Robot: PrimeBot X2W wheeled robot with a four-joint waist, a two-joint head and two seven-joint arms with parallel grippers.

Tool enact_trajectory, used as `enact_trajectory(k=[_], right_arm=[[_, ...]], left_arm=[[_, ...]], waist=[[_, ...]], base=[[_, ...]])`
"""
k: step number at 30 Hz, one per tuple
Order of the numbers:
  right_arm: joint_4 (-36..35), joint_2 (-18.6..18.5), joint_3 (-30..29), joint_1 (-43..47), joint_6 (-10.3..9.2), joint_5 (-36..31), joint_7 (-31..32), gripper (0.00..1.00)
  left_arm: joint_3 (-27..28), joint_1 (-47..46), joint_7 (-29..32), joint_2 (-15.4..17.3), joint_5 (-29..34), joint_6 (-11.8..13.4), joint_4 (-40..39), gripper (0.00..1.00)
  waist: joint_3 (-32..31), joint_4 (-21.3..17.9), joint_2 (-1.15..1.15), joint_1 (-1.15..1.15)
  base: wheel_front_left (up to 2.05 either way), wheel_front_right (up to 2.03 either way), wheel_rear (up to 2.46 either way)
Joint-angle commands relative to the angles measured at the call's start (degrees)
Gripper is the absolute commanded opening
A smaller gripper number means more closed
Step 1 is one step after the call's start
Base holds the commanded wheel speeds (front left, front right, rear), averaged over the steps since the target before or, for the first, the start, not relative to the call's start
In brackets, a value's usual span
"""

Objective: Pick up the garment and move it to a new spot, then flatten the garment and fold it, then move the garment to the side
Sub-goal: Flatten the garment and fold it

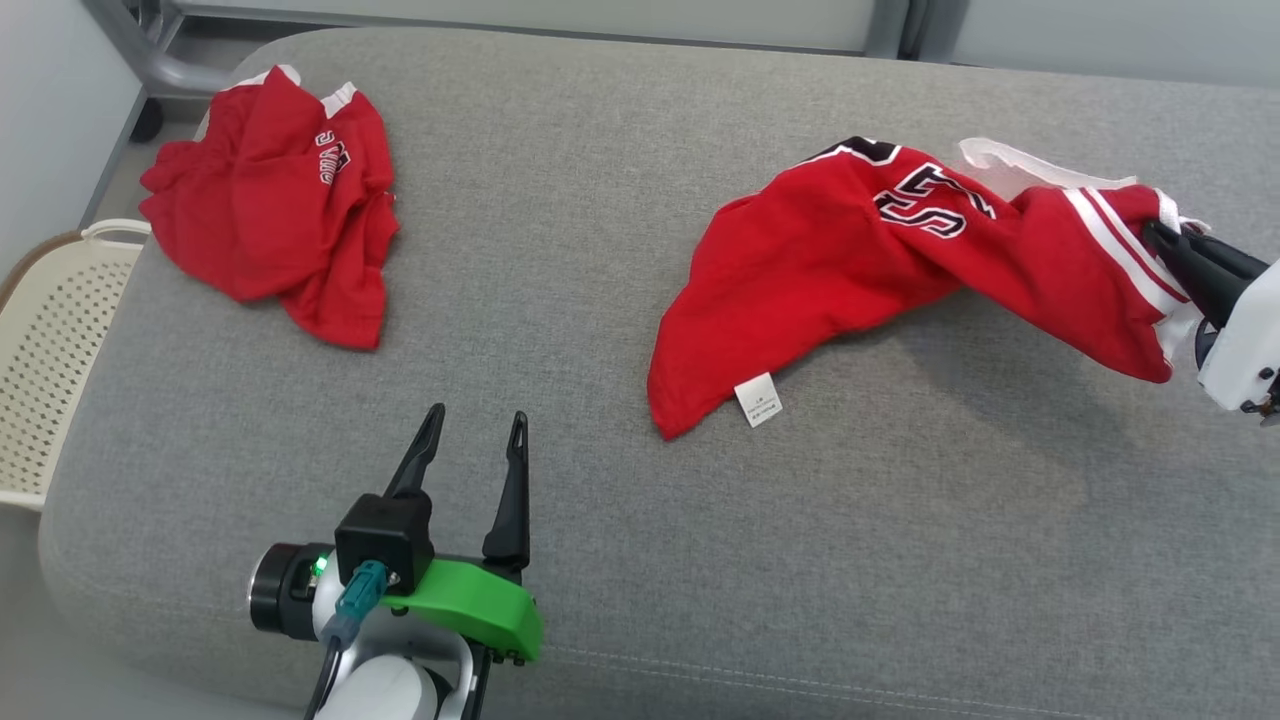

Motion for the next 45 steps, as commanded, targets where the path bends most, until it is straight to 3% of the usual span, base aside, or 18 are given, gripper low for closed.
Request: enact_trajectory(k=[1, 7, 12, 20, 31, 32, 33, 34, 39, 45], right_arm=[[-2.78, -0.78, -1.03, 1.54, 0.0, 0.46, 1.3, 0.0], [-17.22, 0.55, -7.95, 6.47, 0.0, 2.06, 7.33, 0.0], [-18.41, 3.14, -13.91, 8.05, 0.0, -1.68, 11.55, 0.0], [-0.95, 7.68, -14.46, 2.04, 0.0, -8.76, 12.78, 0.0], [27.47, 9.3, -21.53, -13.77, 0.0, -21.93, 0.86, 0.0], [29.67, 9.61, -22.65, -15.0, -0.01, -22.72, -0.26, 0.11], [31.32, 10.05, -23.23, -16.08, -0.01, -23.58, -1.14, 0.47], [32.62, 10.4, -23.37, -17.01, 0.0, -24.5, -2.13, 1.0], [35.29, 11.34, -22.45, -19.58, -0.02, -25.31, -5.69, 1.0], [31.62, 10.12, -19.17, -18.1, -0.01, -20.36, -8.47, 1.0]], left_arm=[[0.1, 1.04, 0.16, 0.54, -0.37, 0.26, -0.29, 1.0], [-0.31, 1.59, 0.61, 1.0, -0.51, 0.5, -0.99, 1.0], [-0.92, 0.12, 0.99, 0.61, -0.21, 0.04, -1.49, 1.0], [-2.53, -2.33, 1.2, -0.14, 0.49, -1.17, -0.57, 1.0], [-4.02, -5.24, 0.15, -1.6, 0.86, -2.52, 1.18, 1.0], [-4.1, -5.35, 0.07, -1.68, 0.89, -2.5, 1.42, 1.0], [-4.17, -5.49, -0.03, -1.76, 0.91, -2.52, 1.54, 1.0], [-4.29, -5.64, -0.03, -1.86, 0.9, -2.56, 1.67, 1.0], [-4.66, -5.83, -0.13, -1.89, 1.01, -2.48, 2.17, 1.0], [-4.85, -5.91, -0.27, -1.81, 0.94, -2.44, 2.49, 1.0]], waist=[[-1.04, -1.28, 0.0, 0.0], [-2.13, -3.92, 0.0, 0.0], [-1.06, -4.27, 0.0, 0.0], [2.46, -0.96, 0.0, 0.0], [7.16, 4.58, 0.0, 0.0], [7.42, 4.65, 0.0, 0.0], [7.68, 4.63, 0.0, 0.0], [7.84, 4.54, 0.0, 0.0], [7.72, 2.38, 0.0, 0.0], [6.77, -0.68, 0.0, 0.0]], base=[[0.0, 0.0, 0.0], [0.0, 0.0, 0.0], [0.0, 0.0, 0.0], [0.0, 0.0, 0.0], [0.0, 0.0, 0.0], [0.0, 0.0, 0.0], [0.0, 0.0, 0.0], [0.0, 0.0, 0.0], [0.0, 0.0, 0.0], [0.0, 0.0, 0.0]])
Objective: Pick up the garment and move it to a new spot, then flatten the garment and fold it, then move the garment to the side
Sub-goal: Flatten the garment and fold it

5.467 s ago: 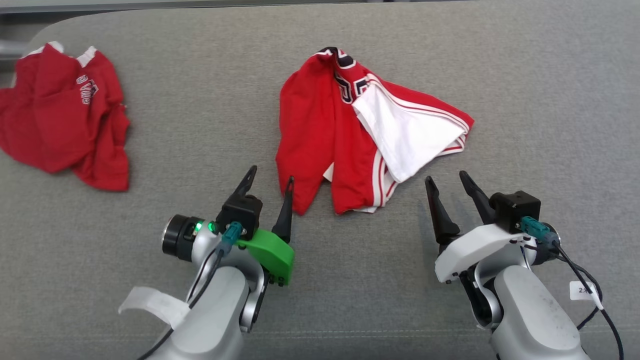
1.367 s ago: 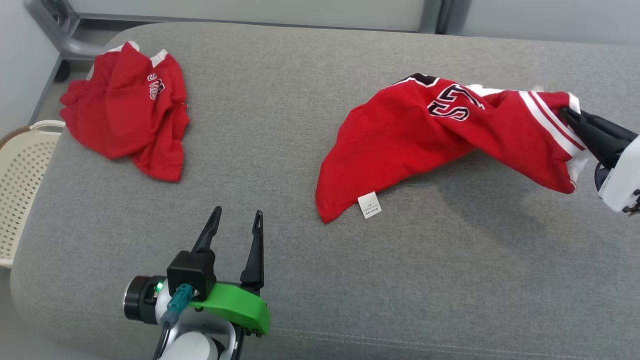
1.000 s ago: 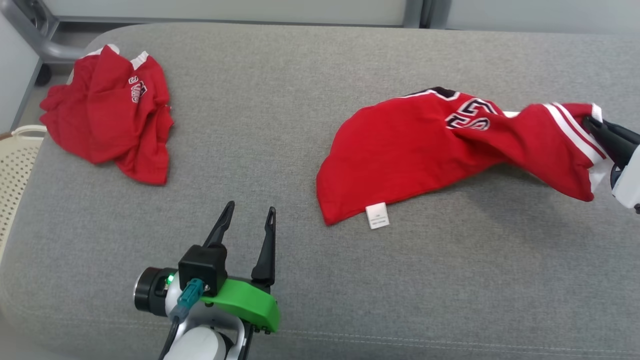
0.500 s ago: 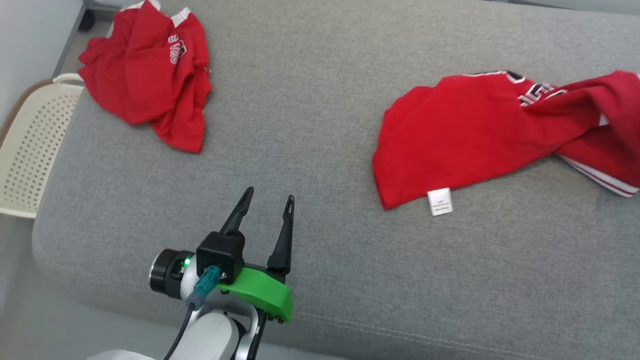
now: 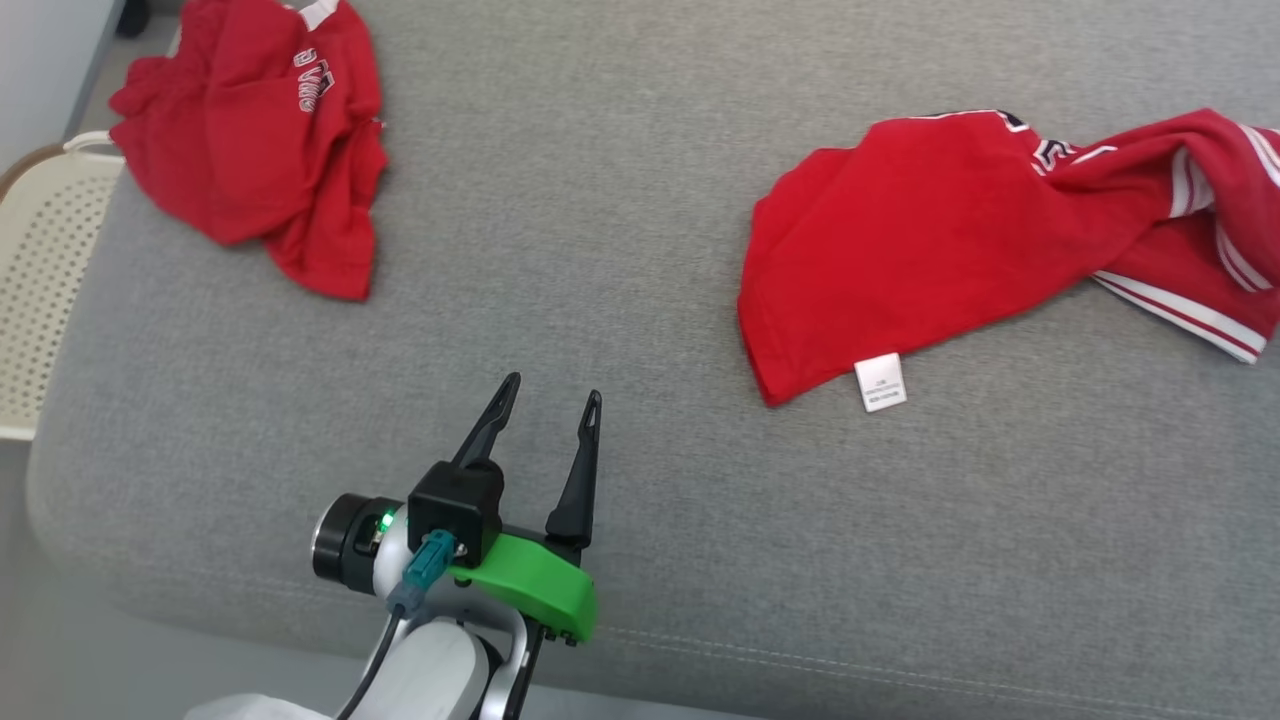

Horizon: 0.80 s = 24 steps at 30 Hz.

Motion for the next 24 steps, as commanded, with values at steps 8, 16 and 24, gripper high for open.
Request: enact_trajectory(k=[8, 16, 24], right_arm=[[-12.85, -4.59, 4.2, 14.98, -0.03, 9.68, -3.06, 1.0], [-20.15, -1.05, 5.99, 25.81, -0.01, 11.63, -8.05, 1.0], [-25.62, 3.07, 8.52, 28.97, -0.01, 12.02, -11.62, 1.0]], left_arm=[[-1.02, 0.61, 0.49, 0.4, 0.11, -0.1, -0.05, 1.0], [-2.39, -1.26, 1.42, 0.51, 0.06, -1.72, 1.92, 1.0], [-5.02, -4.94, 2.74, -2.09, -0.21, -4.95, 8.33, 1.0]], waist=[[-2.13, -7.44, 0.0, 0.0], [-1.8, -12.97, 0.0, 0.0], [-1.61, -17.61, 0.0, 0.0]], base=[[0.0, 0.0, 0.0], [0.0, 0.0, 0.0], [0.0, 0.0, 0.0]])
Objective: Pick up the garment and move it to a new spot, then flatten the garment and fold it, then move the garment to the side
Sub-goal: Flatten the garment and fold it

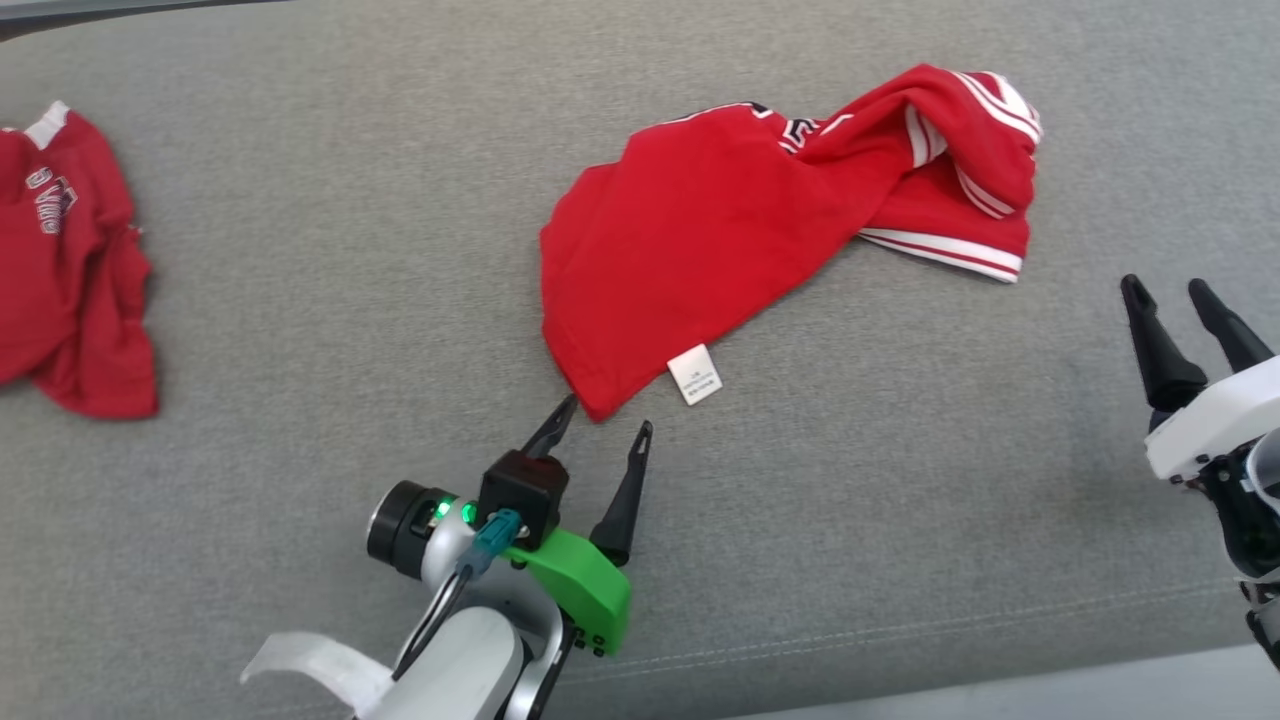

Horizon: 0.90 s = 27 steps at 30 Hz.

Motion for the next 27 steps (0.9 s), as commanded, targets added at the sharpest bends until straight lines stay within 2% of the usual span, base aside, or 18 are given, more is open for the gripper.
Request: enact_trajectory(k=[1, 4, 10, 19, 21, 22, 23, 27], right_arm=[[-0.76, 0.49, 0.28, 0.89, 0.0, 0.19, -0.46, 1.0], [-2.52, 1.06, 1.0, 1.03, 0.0, 0.5, -0.56, 1.0], [-5.42, 1.52, 1.65, 2.05, 0.0, 0.59, -1.05, 1.0], [-7.23, 2.24, 0.4, 3.26, 0.0, 0.2, -1.62, 1.0], [-7.28, 2.43, 0.3, 3.29, 0.0, 0.08, -1.62, 1.0], [-7.27, 2.48, 0.26, 3.41, 0.0, 0.07, -1.59, 1.0], [-7.21, 2.51, 0.23, 3.52, 0.0, 0.03, -1.56, 1.0], [-6.86, 2.45, -0.26, 3.76, 0.0, -0.11, -1.71, 1.0]], left_arm=[[-0.32, -1.09, 0.28, -0.24, -0.01, -0.42, 1.34, 1.0], [0.28, -2.15, 0.01, -1.27, -1.05, -0.72, 5.23, 1.0], [3.09, -3.77, -2.17, -1.94, -2.64, 0.82, 12.48, 1.0], [4.11, -5.5, -5.0, -3.28, -4.04, -0.76, 16.64, 1.0], [4.15, -5.87, -5.54, -3.47, -4.16, -1.03, 17.15, 0.44], [4.1, -6.0, -5.7, -3.67, -4.31, -1.37, 17.36, 0.25], [3.95, -6.03, -5.85, -3.87, -4.49, -1.7, 17.6, 0.0], [3.83, -5.96, -6.21, -3.45, -4.73, -2.57, 18.61, 0.0]], waist=[[0.16, -2.32, 0.0, 0.0], [0.53, -3.85, 0.0, 0.0], [1.26, -5.97, 0.0, 0.0], [1.5, -6.88, 0.0, 0.0], [1.47, -6.95, 0.0, 0.0], [1.46, -6.94, 0.0, 0.0], [1.44, -6.9, 0.0, 0.0], [1.11, -6.35, 0.0, 0.0]], base=[[0.0, 0.0, 0.0], [0.0, 0.0, 0.0], [0.0, 0.0, 0.0], [0.0, 0.0, 0.0], [0.0, 0.0, 0.0], [0.0, 0.0, 0.0], [0.0, 0.0, 0.0], [0.0, 0.0, 0.0]])
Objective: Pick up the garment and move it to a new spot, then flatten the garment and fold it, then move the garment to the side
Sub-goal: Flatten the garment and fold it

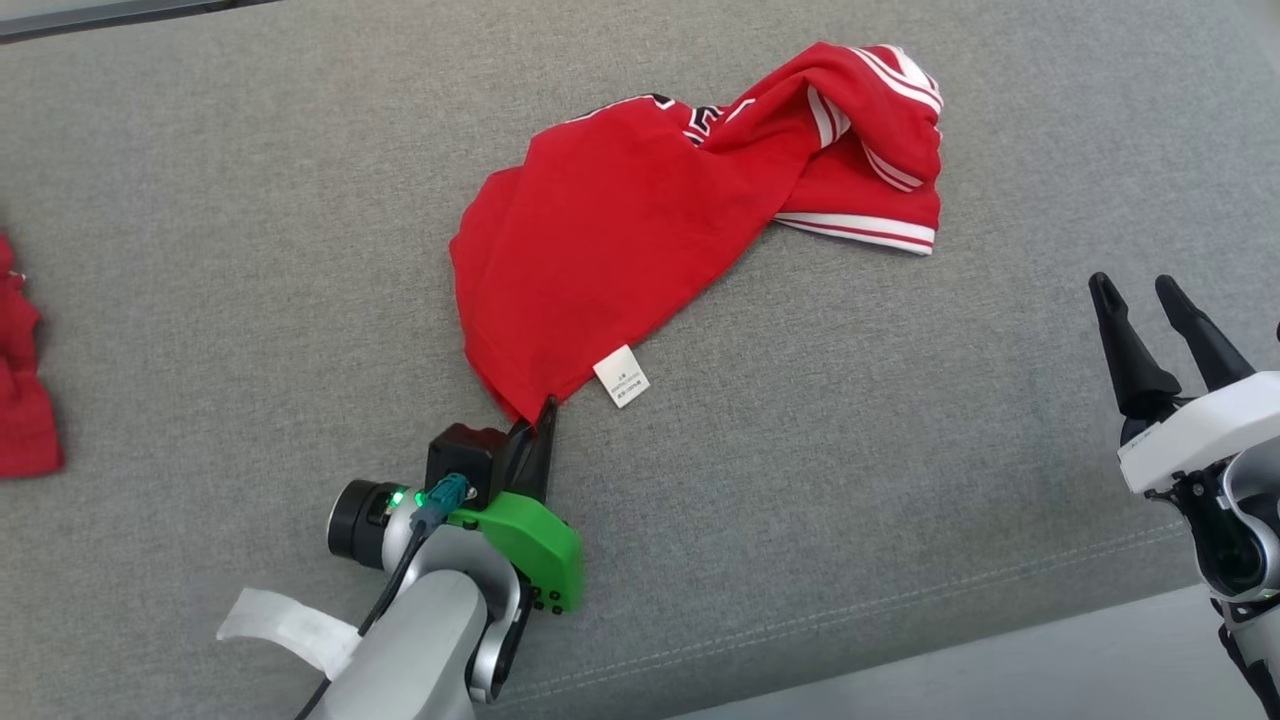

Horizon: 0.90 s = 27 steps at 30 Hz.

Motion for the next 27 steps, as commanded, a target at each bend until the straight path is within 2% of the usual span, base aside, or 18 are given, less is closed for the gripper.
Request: enact_trajectory(k=[1, 7, 18, 23, 24, 25, 26, 27], right_arm=[[0.17, -0.04, -0.39, 0.77, 0.0, -0.29, -0.36, 1.0], [0.51, 0.14, -0.34, 1.15, 0.0, -0.59, -0.14, 1.0], [0.77, -0.43, 2.85, 0.87, 0.0, -0.66, 1.75, 1.0], [0.75, -1.49, 5.44, -0.02, 0.0, -1.08, 2.88, 1.0], [0.8, -2.15, 6.99, -0.68, 0.0, -1.82, 3.21, 1.0], [1.02, -2.61, 7.93, -1.11, 0.0, -2.32, 3.47, 1.0], [1.17, -3.17, 9.05, -1.52, 0.0, -2.97, 3.78, 1.0], [1.17, -3.17, 9.05, -1.52, 0.0, -2.97, 3.78, 1.0]], left_arm=[[0.17, -0.51, -0.33, 0.7, -0.61, -0.24, 0.29, 0.0], [1.44, 1.15, -0.82, 3.39, -1.2, -0.65, -1.38, 0.0], [5.78, 5.34, -0.32, 12.19, -3.09, 1.47, -5.29, 0.0], [7.07, 6.93, 0.33, 14.26, -4.52, 1.87, -5.85, 0.0], [7.11, 7.25, 0.49, 14.38, -4.72, 1.92, -6.0, 0.03], [7.17, 7.37, 0.46, 14.22, -4.92, 2.0, -6.14, 0.45], [7.14, 7.5, 0.42, 13.79, -5.18, 1.98, -6.32, 0.77], [7.14, 7.5, 0.42, 13.79, -5.18, 1.98, -6.32, 0.77]], waist=[[-0.31, 0.53, 0.0, 0.0], [-1.38, 2.83, 0.0, 0.0], [-2.73, 6.62, 0.0, 0.0], [-2.61, 7.05, 0.0, 0.0], [-2.55, 7.1, 0.0, 0.0], [-2.5, 7.13, 0.0, 0.0], [-2.47, 7.21, 0.0, 0.0], [-2.47, 7.21, 0.0, 0.0]], base=[[0.0, 0.0, 0.0], [0.0, 0.0, 0.0], [0.0, 0.0, 0.0], [0.0, 0.0, 0.0], [0.0, 0.0, 0.0], [0.0, 0.0, 0.0], [0.0, 0.0, 0.0], [0.0, 0.0, 0.0]])
